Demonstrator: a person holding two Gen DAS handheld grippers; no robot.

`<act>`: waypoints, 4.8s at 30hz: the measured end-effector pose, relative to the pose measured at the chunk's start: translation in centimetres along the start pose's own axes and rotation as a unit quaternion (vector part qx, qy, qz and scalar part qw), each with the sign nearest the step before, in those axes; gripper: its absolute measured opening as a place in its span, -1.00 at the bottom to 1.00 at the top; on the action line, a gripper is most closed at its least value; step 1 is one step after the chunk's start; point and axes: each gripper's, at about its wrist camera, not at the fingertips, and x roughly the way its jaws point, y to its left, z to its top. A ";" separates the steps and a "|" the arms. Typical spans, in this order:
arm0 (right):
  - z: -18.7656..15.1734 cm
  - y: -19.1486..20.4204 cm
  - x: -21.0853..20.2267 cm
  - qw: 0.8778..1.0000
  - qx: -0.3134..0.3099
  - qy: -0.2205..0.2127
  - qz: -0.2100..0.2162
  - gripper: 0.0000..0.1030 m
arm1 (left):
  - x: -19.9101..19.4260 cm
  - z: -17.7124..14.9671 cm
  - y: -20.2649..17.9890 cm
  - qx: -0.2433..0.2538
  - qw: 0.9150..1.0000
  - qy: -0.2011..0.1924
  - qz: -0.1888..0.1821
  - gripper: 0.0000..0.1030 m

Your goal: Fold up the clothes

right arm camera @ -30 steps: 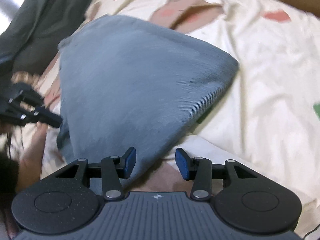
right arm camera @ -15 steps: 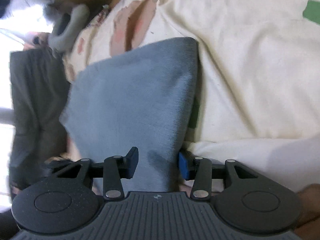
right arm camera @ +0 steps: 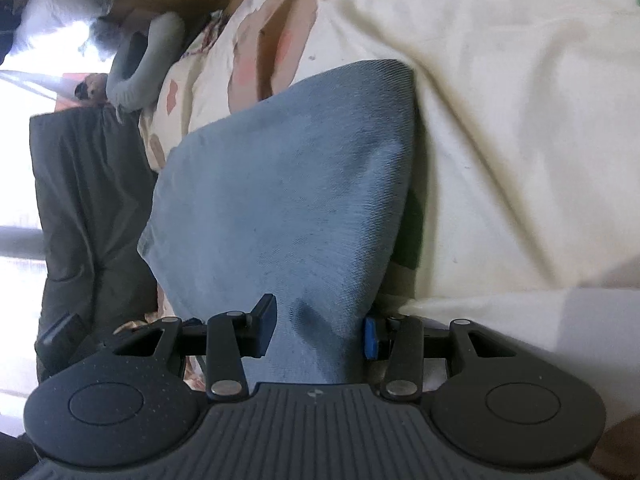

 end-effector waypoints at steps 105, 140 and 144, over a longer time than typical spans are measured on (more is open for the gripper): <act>-1.9 -9.1 -14.8 0.991 0.109 -0.075 -0.035 -0.37 | -0.3 7.0 -4.8 0.122 0.992 -0.030 -0.012 -0.46; -2.4 -4.4 -18.9 0.978 0.159 -0.131 -0.013 -0.90 | 6.4 7.9 -12.3 0.202 0.978 0.017 -0.046 -0.63; -2.2 -4.0 -18.8 0.979 0.157 -0.132 -0.012 -0.90 | 7.0 6.8 -12.2 0.194 0.979 0.040 -0.048 -0.69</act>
